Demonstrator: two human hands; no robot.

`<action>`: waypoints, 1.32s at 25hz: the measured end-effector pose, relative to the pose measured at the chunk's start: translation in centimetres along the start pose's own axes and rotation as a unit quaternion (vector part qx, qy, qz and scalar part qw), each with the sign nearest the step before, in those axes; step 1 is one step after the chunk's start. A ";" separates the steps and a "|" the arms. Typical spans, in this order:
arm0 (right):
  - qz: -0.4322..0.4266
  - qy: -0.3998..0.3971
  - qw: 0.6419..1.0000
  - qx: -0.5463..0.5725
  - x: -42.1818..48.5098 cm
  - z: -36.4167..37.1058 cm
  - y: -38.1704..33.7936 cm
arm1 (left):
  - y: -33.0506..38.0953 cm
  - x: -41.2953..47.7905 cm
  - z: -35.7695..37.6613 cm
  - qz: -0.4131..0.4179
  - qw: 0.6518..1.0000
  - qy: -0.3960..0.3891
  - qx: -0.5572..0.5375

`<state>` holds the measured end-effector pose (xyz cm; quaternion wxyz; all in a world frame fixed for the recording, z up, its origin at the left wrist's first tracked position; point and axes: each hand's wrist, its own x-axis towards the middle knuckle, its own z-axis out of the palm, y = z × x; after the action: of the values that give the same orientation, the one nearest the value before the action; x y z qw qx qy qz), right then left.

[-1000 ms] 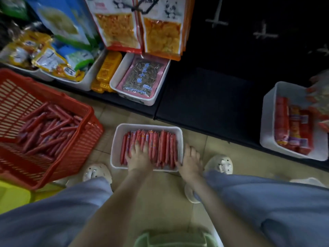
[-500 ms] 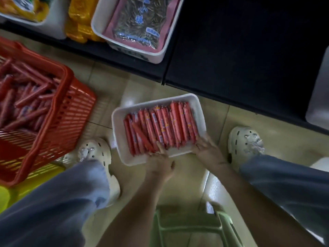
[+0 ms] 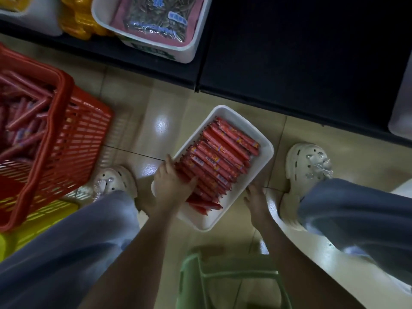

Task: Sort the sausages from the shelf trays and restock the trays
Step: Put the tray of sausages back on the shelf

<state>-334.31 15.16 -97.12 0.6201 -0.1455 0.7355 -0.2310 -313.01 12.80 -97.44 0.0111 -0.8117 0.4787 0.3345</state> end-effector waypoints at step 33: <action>-0.102 -0.238 0.954 0.149 -7.5 -7.3 -18.7 | 15.5 -6.0 -13.0 0.077 0.953 -0.096 -0.278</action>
<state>-341.43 4.19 -80.17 0.7651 -0.1760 0.5050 -0.3588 -320.18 4.61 -79.38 -0.1950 -0.7072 0.4248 0.5304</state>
